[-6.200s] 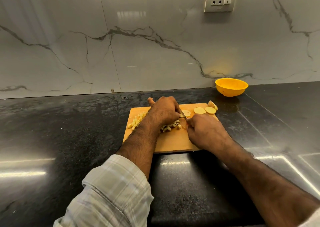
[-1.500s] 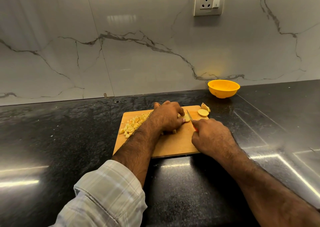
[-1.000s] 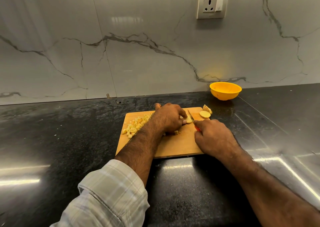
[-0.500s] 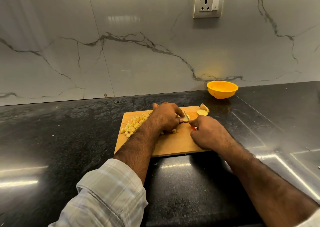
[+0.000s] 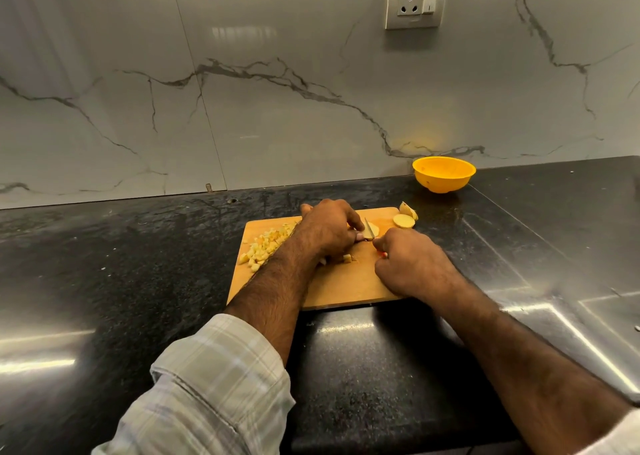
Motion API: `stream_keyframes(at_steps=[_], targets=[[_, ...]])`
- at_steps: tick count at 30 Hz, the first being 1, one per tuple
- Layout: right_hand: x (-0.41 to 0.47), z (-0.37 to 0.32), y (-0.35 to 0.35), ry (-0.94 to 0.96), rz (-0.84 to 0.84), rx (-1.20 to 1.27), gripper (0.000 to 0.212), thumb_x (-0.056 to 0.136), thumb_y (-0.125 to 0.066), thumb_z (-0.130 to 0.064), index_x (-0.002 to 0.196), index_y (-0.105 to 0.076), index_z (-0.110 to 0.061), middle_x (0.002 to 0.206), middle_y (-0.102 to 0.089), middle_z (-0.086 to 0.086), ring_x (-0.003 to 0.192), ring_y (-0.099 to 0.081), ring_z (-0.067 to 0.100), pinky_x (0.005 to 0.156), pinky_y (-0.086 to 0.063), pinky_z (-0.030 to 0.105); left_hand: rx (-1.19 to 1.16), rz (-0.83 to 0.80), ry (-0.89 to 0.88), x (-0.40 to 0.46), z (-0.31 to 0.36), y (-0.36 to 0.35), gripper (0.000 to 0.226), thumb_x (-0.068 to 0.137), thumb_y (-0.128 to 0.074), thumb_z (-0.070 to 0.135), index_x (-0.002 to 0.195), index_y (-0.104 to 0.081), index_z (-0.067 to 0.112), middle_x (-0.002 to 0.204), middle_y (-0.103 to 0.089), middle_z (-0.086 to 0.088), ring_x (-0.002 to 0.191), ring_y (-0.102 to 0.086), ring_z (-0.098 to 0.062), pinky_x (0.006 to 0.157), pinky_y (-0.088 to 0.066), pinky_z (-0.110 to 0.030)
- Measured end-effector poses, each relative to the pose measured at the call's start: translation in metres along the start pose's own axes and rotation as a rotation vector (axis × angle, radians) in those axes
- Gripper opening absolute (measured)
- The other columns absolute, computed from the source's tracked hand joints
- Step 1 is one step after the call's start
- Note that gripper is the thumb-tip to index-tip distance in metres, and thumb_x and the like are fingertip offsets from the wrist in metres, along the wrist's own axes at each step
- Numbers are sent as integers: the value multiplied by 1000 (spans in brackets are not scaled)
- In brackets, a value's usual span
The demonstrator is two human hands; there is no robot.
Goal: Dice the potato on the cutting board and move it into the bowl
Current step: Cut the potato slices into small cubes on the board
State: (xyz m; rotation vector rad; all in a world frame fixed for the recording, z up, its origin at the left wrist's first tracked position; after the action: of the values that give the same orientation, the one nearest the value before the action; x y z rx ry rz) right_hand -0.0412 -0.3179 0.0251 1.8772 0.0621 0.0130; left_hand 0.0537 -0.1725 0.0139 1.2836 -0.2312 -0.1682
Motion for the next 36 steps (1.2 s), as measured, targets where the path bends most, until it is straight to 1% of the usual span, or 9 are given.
stream_keyframes(at_steps=[5, 10, 14, 18, 21, 23, 27, 30, 36], targets=[[7, -4, -1, -25, 0, 47, 42, 101, -61, -27, 142, -59, -22, 129, -65, 2, 114, -61, 19, 97, -58, 39, 41, 17, -11, -2, 1, -1, 23, 95, -74, 47, 116, -77, 37, 131, -68, 16, 128, -52, -14, 106, -27, -51], [-5, 1, -2, 55, 148, -16, 40, 102, -52, -32, 139, -64, -24, 125, -70, 1, 109, -63, 20, 92, -58, 39, 12, 38, -2, -3, -3, 0, 23, 94, -74, 49, 113, -78, 36, 126, -69, 16, 127, -52, -13, 107, -26, -51], [-9, -2, -4, 53, 83, -39, 42, 100, -53, -33, 140, -64, -27, 123, -68, 0, 104, -62, 18, 91, -60, 41, -14, 42, -4, -1, -7, -2, 21, 93, -75, 47, 110, -79, 35, 125, -69, 16, 125, -52, -12, 107, -27, -52], [-3, -5, -3, 28, 5, -23, 43, 99, -59, -29, 141, -61, -25, 122, -67, -2, 103, -60, 17, 92, -59, 39, -37, 40, 6, 4, -9, -3, 15, 93, -77, 43, 107, -80, 37, 122, -70, 18, 124, -54, -12, 108, -27, -53], [4, -8, 0, 11, 1, -5, 40, 99, -62, -27, 138, -61, -21, 126, -66, 1, 107, -59, 19, 94, -56, 38, -43, 43, 9, 4, -9, -3, 12, 93, -78, 40, 104, -81, 36, 115, -73, 20, 119, -56, -10, 105, -27, -51], [8, -8, -2, 3, 6, 16, 38, 100, -61, -27, 137, -62, -20, 126, -66, 3, 104, -58, 19, 95, -56, 38, -32, 48, 6, 3, -8, -4, 12, 93, -78, 40, 103, -81, 35, 111, -74, 19, 116, -57, -9, 103, -28, -49], [3, -4, -6, 52, 111, -13, 39, 103, -52, -32, 138, -64, -22, 126, -69, 2, 109, -63, 21, 93, -58, 40, -55, 70, 18, 2, -11, -4, 12, 92, -79, 43, 98, -80, 33, 105, -73, 18, 113, -58, -10, 106, -29, -52], [-2, -5, -6, 73, 149, -13, 39, 103, -52, -36, 139, -63, -25, 126, -69, 1, 109, -63, 20, 92, -59, 39, -68, 66, 27, 3, -13, -5, 12, 90, -79, 45, 96, -80, 35, 106, -72, 19, 114, -58, -10, 107, -28, -54], [-3, -9, -8, 35, 23, -104, 39, 98, -55, -32, 137, -62, -26, 121, -65, 1, 101, -60, 19, 88, -60, 41, -69, 68, 19, 3, -14, -6, 8, 91, -78, 43, 94, -79, 36, 113, -70, 20, 115, -56, -9, 105, -27, -53]])
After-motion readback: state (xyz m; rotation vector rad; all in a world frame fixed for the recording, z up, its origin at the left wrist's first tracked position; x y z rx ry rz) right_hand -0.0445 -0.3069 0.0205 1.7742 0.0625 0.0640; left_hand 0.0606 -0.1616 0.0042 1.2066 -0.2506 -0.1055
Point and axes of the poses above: each hand's wrist, its own x-axis towards the middle knuckle, its own y-axis out of the back of the hand, z = x × y, the point moved 2 cm from there along x, towards the middle knuckle
